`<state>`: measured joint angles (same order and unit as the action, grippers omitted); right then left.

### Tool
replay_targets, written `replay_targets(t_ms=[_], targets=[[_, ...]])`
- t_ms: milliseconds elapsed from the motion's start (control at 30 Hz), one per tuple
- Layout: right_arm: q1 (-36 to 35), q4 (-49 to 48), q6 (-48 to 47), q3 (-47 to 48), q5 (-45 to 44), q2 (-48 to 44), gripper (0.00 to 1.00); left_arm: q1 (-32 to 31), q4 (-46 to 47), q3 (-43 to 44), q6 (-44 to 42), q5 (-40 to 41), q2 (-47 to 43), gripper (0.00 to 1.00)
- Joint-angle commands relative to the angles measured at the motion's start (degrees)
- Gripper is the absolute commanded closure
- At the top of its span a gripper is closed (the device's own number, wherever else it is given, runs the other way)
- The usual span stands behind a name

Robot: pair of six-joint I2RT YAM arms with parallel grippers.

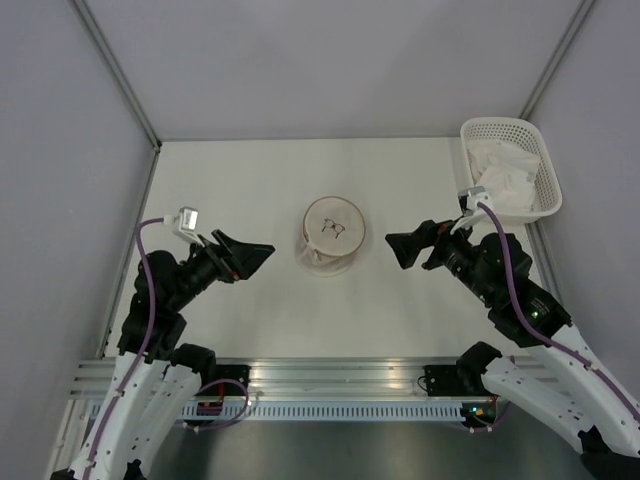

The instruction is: Unzip the laundry bag and remove the bra

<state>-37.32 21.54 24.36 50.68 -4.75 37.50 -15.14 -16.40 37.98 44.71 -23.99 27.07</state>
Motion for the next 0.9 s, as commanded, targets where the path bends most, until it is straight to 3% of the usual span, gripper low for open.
replay_targets(t_ms=[0, 233, 400, 567, 867], targets=[[0.0, -4.8, 2.0, -1.6, 1.7, 1.1, 0.02, -0.1, 3.3, -2.2, 3.5, 1.6, 0.3, 0.00], [-0.1, -7.9, 4.1, -6.3, 1.4, 3.3, 0.02, -0.4, 4.6, -5.5, 9.0, 7.4, 6.8, 0.00], [-0.1, -11.0, 4.8, -8.6, 1.1, 5.9, 0.02, -4.8, 15.1, -8.2, 13.6, 10.8, 15.9, 0.01], [-0.1, -13.1, 5.9, -10.1, 1.8, 8.4, 0.02, -8.3, 21.2, -3.5, 12.2, 16.6, 27.9, 0.03], [-0.1, -14.9, 6.8, -12.3, 2.4, 8.3, 0.02, -8.6, 26.3, 2.4, 10.1, 20.7, 39.0, 0.04]])
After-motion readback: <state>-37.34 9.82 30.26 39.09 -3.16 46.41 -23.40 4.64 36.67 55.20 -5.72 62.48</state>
